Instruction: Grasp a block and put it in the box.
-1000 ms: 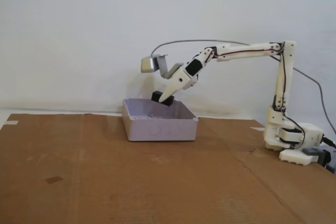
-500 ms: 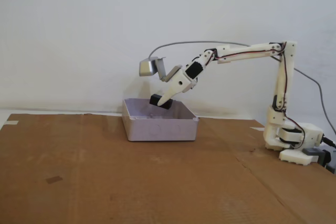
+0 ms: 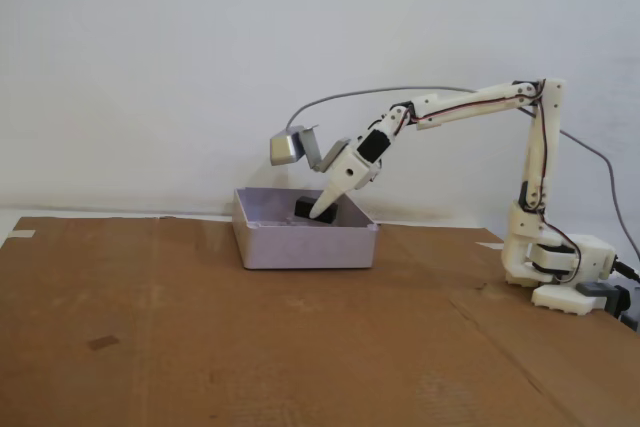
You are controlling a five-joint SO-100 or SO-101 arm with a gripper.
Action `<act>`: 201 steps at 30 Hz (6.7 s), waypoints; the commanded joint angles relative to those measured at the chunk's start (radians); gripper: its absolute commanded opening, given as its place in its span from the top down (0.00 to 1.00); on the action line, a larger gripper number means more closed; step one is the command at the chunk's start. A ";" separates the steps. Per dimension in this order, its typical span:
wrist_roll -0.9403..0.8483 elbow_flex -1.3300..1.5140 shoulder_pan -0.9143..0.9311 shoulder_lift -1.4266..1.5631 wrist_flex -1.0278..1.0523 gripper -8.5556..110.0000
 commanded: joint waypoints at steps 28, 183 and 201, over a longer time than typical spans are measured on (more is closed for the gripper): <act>-0.011 0.035 -0.008 0.032 -0.132 0.82; 0.005 0.960 -0.347 1.542 -0.132 0.93; 0.003 1.167 -0.376 1.723 -0.130 0.93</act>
